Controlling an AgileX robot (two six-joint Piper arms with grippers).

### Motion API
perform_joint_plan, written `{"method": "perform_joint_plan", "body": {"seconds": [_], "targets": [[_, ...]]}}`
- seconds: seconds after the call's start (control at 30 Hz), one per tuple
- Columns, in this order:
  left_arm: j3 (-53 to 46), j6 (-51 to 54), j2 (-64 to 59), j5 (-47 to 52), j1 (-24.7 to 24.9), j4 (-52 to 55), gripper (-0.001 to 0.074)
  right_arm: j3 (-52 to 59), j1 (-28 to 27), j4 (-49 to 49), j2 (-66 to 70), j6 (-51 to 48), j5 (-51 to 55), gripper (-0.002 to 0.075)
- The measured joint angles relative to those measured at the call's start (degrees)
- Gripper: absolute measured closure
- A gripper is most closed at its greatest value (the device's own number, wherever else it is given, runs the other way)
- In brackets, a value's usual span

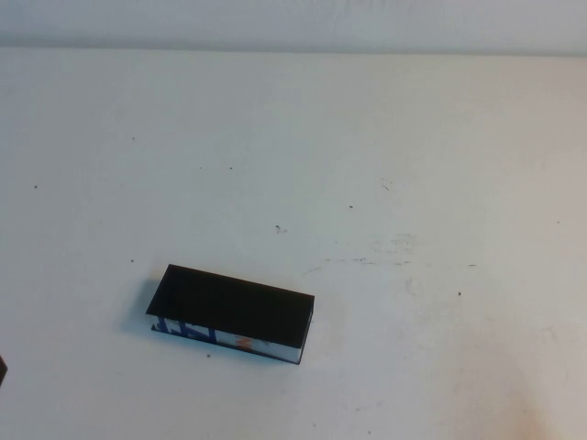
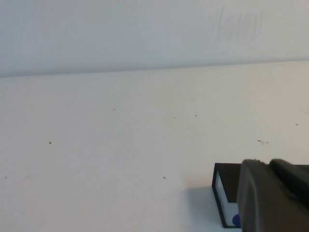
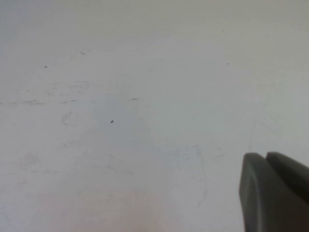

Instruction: Return glasses to glasses case

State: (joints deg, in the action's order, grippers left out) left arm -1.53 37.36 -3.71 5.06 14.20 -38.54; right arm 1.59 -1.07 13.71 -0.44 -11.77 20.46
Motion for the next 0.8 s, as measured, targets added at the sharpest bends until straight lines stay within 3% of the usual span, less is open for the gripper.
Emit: {"method": "perform_joint_plan", "body": {"seconds": [0.17,0.27,0.4,0.53,0.8], "targets": [[0.0,-1.6,0.0,-0.4,0.0,4.8,0.0739,0.0,0.0,0.0,0.0,0.0,0.0,0.0737],[0.0,-12.7,0.0,-2.3,-1.5,17.8,0.0739,0.0,0.0,0.0,0.0,0.0,0.0,0.0737],[0.0,-24.5,1.5,0.4,-7.6,29.3,0.0739,0.0,0.0,0.0,0.0,0.0,0.0,0.0737],[0.0,-28.2,4.2,10.1,-12.0,32.2,0.0739,0.0,0.0,0.1,-0.1,0.0,0.0,0.0737],[0.0,-30.4,4.2,16.8,-12.7,34.5,0.0739,0.0,0.0,0.2,-0.1,0.0,0.0,0.0737]]}}
